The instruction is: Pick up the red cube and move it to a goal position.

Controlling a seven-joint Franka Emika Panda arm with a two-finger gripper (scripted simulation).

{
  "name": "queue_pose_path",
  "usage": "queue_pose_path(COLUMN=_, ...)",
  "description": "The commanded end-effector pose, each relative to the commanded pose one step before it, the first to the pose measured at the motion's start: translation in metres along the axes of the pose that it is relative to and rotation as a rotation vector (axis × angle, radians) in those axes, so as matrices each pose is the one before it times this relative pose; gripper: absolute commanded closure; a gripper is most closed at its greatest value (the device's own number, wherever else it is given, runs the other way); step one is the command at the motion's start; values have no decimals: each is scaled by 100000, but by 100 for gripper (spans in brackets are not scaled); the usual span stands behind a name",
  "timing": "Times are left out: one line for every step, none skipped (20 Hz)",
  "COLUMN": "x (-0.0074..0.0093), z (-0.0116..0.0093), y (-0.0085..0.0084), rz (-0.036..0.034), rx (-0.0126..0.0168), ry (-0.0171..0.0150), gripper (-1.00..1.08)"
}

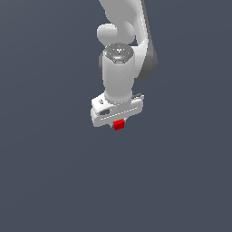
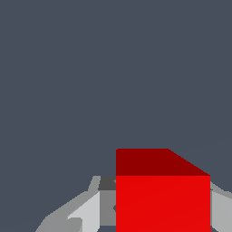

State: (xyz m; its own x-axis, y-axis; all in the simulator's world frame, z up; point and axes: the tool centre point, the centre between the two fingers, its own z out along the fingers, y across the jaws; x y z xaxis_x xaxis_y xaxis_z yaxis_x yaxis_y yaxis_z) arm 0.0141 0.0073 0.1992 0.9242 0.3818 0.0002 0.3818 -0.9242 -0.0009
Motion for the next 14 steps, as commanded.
queue_pose_path(x=-168, z=-3076, y=563, rz=-70, rx=40, ry=17, gripper=108)
queue_pose_path(x=-41, z=-1151, y=235, rz=0, rx=0, ry=0, gripper=108)
queue_pose_path(x=-36, z=-1116, y=230, rz=0, rx=0, ry=0, gripper=108)
queue_pose_path(x=-23, z=-1077, y=198, rz=-47, rx=9, ry=11, gripper=108)
queue_pose_path(x=-27, z=-1020, y=214, rz=0, rx=0, ry=0, gripper=108)
queue_pose_path(x=-23, z=-957, y=203, rz=0, rx=0, ry=0, gripper=108)
queue_pose_path(x=-17, z=-890, y=191, rz=0, rx=0, ry=0, gripper=108)
queue_pose_path(x=-10, z=-824, y=180, rz=0, rx=0, ry=0, gripper=108)
queue_pose_path(x=-5, z=-759, y=169, rz=0, rx=0, ry=0, gripper=108)
queue_pose_path(x=0, z=-697, y=158, rz=0, rx=0, ry=0, gripper=108)
queue_pose_path(x=16, z=-647, y=106, rz=-40, rx=-56, ry=-10, gripper=108)
queue_pose_path(x=4, z=-580, y=134, rz=0, rx=0, ry=0, gripper=108)
queue_pose_path(x=6, z=-523, y=122, rz=0, rx=0, ry=0, gripper=108)
queue_pose_path(x=8, z=-465, y=110, rz=0, rx=0, ry=0, gripper=108)
